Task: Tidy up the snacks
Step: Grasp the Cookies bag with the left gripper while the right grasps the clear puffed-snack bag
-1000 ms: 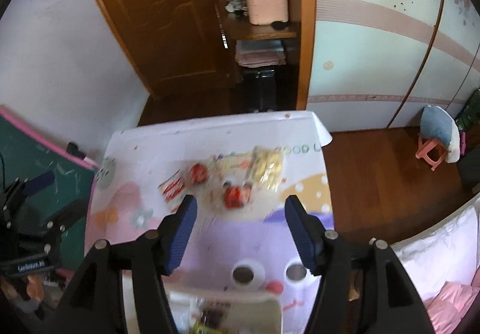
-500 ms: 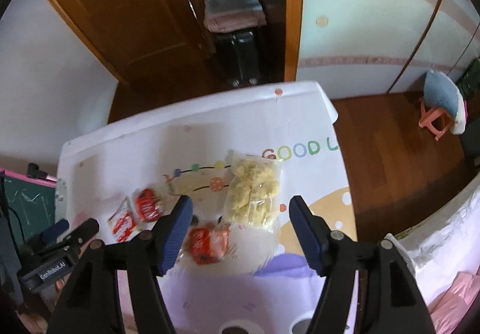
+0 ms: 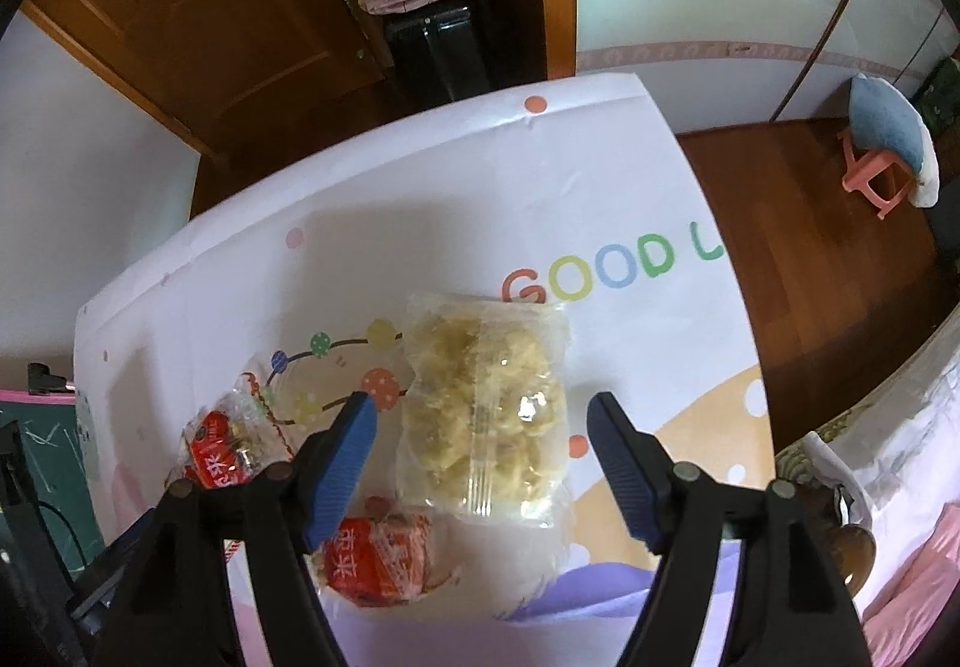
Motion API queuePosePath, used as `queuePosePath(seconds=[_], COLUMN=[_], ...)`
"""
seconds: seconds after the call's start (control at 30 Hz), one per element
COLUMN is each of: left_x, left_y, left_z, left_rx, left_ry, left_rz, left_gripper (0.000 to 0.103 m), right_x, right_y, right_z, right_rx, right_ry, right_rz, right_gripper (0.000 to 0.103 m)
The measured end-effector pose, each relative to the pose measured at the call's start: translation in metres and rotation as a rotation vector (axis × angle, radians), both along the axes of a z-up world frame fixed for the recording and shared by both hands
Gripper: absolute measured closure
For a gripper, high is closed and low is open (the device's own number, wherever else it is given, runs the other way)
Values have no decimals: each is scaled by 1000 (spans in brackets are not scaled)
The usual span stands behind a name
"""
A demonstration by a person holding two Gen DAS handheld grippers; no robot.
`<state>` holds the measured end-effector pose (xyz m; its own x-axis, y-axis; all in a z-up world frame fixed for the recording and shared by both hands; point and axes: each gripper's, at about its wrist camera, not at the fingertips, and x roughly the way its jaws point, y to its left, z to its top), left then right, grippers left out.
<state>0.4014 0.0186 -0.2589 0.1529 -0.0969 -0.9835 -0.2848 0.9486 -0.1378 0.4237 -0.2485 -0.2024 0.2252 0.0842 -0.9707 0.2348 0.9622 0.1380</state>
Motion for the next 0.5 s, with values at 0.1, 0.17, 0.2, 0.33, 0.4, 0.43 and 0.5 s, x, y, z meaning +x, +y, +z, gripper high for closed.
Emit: queuePosePath(seconds=[0.1, 0.17, 0.2, 0.33, 0.4, 0.43, 0.5], left_x=[-2, -3, -3, -3, -6, -8, -10], left_y=[5, 6, 5, 4, 2, 1, 1], left_z=[-7, -8, -8, -10, -8, -7, -4], left_rx=[12, 19, 24, 51, 77, 93, 106], left_ry=[11, 3, 8, 10, 9, 8, -1], left_rz=[26, 34, 33, 17, 5, -4, -17], left_gripper=[7, 7, 7, 15, 24, 27, 39], right_x=[2, 3, 3, 5, 5, 5, 4], right_y=[2, 3, 4, 8, 10, 10, 12], right_z=[-7, -11, -12, -18, -22, -23, -25], right_rx=[-2, 1, -3, -16, -18, -19, -35], right_ry=[14, 21, 24, 39, 48, 52, 61], right_rz=[3, 8, 8, 13, 12, 14, 17], right_gripper=[28, 28, 28, 28, 28, 28, 33])
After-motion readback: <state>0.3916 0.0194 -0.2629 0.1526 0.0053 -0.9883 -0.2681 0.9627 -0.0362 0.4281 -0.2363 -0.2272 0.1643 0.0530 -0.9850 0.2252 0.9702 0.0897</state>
